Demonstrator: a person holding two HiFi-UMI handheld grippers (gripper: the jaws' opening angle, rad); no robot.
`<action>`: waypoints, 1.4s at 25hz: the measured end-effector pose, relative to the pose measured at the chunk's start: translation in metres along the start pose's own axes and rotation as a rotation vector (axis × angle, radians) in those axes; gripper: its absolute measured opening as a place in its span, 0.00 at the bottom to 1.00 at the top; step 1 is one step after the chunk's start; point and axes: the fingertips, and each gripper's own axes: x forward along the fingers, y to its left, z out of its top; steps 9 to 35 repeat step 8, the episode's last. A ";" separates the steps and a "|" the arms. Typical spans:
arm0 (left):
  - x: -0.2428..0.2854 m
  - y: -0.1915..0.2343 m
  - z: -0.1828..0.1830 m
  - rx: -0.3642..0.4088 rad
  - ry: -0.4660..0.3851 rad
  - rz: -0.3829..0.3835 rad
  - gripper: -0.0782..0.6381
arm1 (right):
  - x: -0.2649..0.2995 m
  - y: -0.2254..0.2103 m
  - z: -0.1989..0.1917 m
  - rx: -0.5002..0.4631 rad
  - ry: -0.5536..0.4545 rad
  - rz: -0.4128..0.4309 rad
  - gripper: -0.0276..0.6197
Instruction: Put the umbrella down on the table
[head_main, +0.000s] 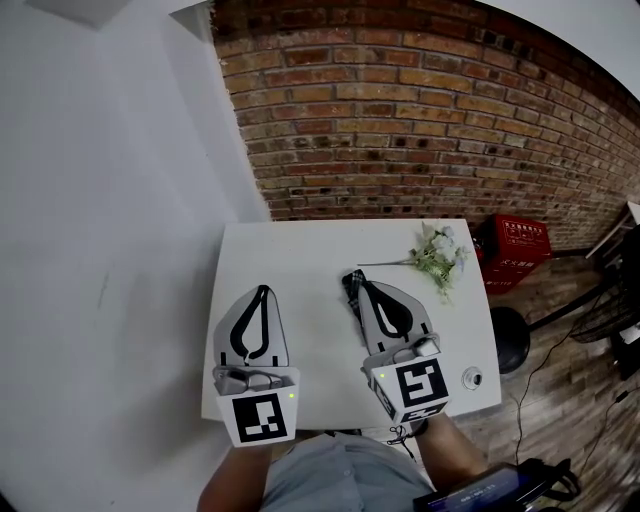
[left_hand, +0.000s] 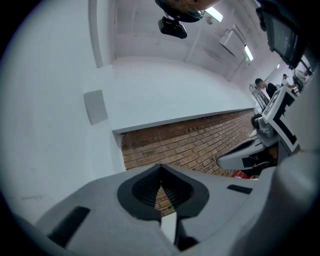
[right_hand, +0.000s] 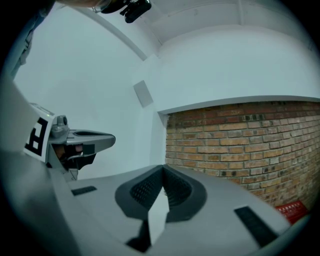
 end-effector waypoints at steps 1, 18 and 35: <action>0.000 0.000 -0.001 0.001 -0.001 -0.001 0.12 | 0.000 0.000 -0.001 0.000 0.001 -0.001 0.05; 0.005 0.000 -0.006 0.007 0.012 -0.009 0.12 | 0.005 -0.002 -0.005 0.004 0.008 -0.002 0.05; 0.005 0.000 -0.006 0.007 0.012 -0.009 0.12 | 0.005 -0.002 -0.005 0.004 0.008 -0.002 0.05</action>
